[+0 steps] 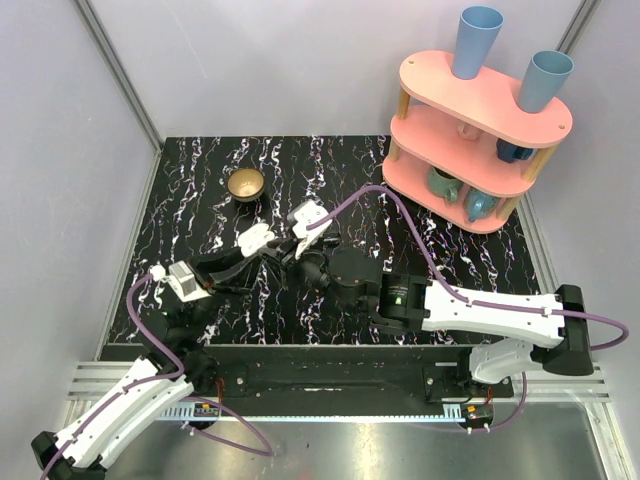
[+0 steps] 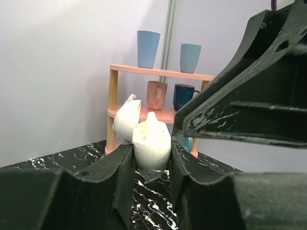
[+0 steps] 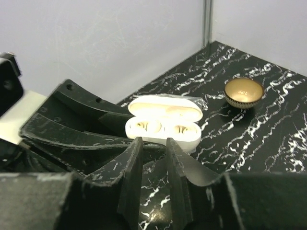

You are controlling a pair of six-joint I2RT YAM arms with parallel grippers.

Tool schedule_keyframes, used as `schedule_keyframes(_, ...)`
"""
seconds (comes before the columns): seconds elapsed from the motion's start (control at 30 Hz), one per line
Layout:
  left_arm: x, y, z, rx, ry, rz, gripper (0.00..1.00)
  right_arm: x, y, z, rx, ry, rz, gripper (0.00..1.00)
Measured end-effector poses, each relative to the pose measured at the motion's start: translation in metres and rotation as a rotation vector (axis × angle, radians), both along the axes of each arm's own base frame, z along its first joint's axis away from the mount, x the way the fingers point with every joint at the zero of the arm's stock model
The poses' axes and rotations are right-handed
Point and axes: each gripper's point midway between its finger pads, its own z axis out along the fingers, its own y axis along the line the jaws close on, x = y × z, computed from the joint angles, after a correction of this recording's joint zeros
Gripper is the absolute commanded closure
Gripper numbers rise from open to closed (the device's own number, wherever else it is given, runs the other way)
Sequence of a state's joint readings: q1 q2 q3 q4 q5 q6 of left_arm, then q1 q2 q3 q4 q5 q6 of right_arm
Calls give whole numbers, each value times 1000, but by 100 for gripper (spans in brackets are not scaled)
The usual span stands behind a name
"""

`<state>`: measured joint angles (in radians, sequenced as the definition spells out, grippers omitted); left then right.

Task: Insert the wireless bluetooth earbuds into the charging case
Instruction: Insert the left earbud into the left side groove of the charging case, then adjust the left earbud in the left side groove of the charging case.

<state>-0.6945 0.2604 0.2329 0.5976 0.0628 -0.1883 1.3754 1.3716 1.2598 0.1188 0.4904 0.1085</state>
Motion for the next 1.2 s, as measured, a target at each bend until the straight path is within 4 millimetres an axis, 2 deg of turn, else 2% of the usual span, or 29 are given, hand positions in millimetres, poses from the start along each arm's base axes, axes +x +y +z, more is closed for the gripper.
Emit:
schedule_keyframes(0.17, -3, 2, 3, -9, -11, 1, 100, -10, -10, 25, 60, -12, 45, 64)
schedule_keyframes(0.33, -5, 6, 6, -15, -25, 7, 100, -13, -33, 61, 165, -18, 35, 63)
schedule_keyframes(0.47, -6, 6, 5, -11, -25, 8, 100, -11, -45, 72, 206, 3, 0, 66)
schedule_keyframes(0.63, -8, 3, 4, 3, -32, -8, 100, -8, -37, 62, 179, 45, -12, 68)
schedule_keyframes(0.93, -13, -8, -1, 44, -40, -64, 100, -9, -3, 29, 78, 131, 13, 65)
schedule_keyframes(1.2, -14, -10, -3, 55, -38, -76, 100, -8, 1, 15, 41, 173, 6, 66)
